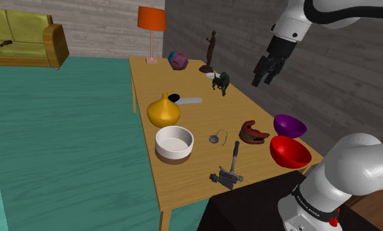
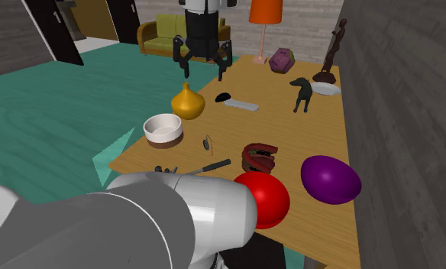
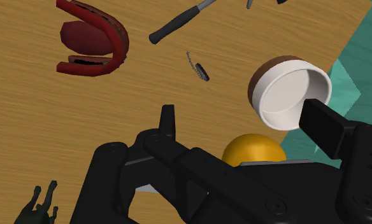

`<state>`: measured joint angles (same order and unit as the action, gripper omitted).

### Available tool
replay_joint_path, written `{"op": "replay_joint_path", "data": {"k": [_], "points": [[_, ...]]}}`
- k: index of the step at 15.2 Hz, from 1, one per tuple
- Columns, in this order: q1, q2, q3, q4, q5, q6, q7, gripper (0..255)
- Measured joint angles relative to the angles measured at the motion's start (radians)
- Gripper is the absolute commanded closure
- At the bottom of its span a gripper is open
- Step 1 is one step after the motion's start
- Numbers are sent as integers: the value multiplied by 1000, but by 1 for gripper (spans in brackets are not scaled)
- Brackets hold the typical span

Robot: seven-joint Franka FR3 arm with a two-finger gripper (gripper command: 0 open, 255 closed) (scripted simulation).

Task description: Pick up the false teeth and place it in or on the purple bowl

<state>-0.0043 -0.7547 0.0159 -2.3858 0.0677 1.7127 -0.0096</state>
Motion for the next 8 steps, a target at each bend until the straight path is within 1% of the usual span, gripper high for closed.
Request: {"op": "replay_joint_path", "data": {"k": [1, 3, 8], "points": [[0, 0, 0, 0, 0, 0, 0, 0], [-4, -2, -9, -35, -4, 32, -12, 0], [-30, 18, -67, -158, -34, 166, -80, 0]]}}
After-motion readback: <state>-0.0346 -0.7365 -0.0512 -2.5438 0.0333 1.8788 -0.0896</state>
